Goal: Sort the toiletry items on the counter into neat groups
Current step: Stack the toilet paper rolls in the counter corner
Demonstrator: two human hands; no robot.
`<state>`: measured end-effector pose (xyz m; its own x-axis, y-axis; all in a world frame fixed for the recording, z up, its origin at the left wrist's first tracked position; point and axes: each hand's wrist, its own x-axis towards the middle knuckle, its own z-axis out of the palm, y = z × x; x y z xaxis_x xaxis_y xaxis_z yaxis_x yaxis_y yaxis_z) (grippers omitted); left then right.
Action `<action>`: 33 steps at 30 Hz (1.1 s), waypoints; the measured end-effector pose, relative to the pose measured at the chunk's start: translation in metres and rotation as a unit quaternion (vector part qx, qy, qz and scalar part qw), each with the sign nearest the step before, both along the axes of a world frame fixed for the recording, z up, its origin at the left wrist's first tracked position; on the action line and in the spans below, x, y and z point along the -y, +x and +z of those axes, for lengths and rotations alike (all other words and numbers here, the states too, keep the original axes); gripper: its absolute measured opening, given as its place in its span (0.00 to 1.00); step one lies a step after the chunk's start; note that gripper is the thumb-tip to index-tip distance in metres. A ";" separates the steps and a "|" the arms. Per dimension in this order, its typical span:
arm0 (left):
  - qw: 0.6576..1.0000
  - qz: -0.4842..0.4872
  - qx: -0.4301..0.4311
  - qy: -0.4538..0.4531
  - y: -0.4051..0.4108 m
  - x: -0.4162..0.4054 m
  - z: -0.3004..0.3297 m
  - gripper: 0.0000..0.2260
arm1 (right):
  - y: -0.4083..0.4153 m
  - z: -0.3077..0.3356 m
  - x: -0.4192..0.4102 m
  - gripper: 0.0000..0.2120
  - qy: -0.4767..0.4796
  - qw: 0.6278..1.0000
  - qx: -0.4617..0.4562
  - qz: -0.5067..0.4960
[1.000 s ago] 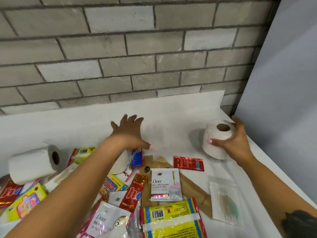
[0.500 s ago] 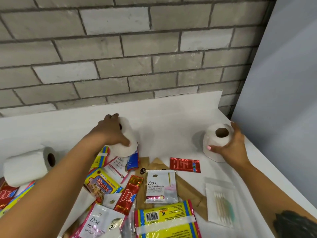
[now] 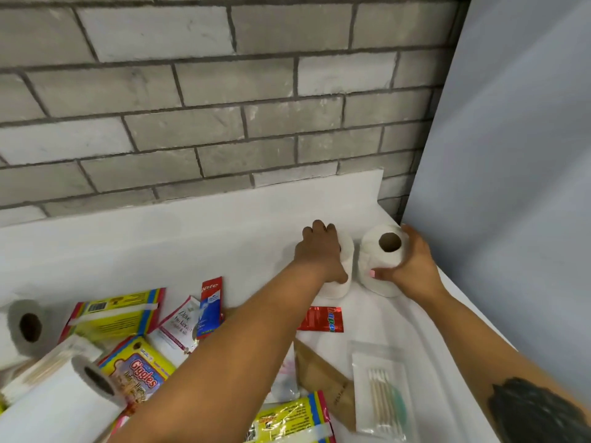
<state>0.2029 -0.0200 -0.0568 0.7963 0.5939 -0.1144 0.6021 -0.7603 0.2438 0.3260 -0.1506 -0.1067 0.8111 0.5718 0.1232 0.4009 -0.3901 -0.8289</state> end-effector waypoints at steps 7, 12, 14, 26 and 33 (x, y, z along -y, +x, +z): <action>0.999 -0.016 0.030 -0.041 -0.008 0.002 -0.004 0.54 | -0.005 0.001 -0.005 0.57 -0.076 0.995 0.067 0.002; 0.996 -0.028 0.090 -0.005 -0.054 0.007 0.021 0.47 | -0.035 0.022 -0.002 0.52 -0.061 0.989 0.131 -0.024; 0.992 -0.022 0.126 0.001 -0.084 0.006 0.031 0.39 | -0.058 0.034 -0.003 0.46 0.009 0.989 0.144 -0.023; 0.985 0.094 0.141 0.010 -0.298 -0.035 0.059 0.26 | -0.237 0.051 -0.043 0.37 0.123 0.989 0.052 0.058; 0.986 0.157 -0.052 -0.022 -0.366 -0.037 0.020 0.51 | -0.318 0.041 -0.057 0.37 0.109 0.990 0.027 0.086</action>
<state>-0.1631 0.0169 -0.0369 0.5568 0.8021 -0.2158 0.8294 -0.5226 0.1972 0.0080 -0.0932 -0.0659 0.6935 0.6558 0.2985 0.4911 -0.1270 -0.8618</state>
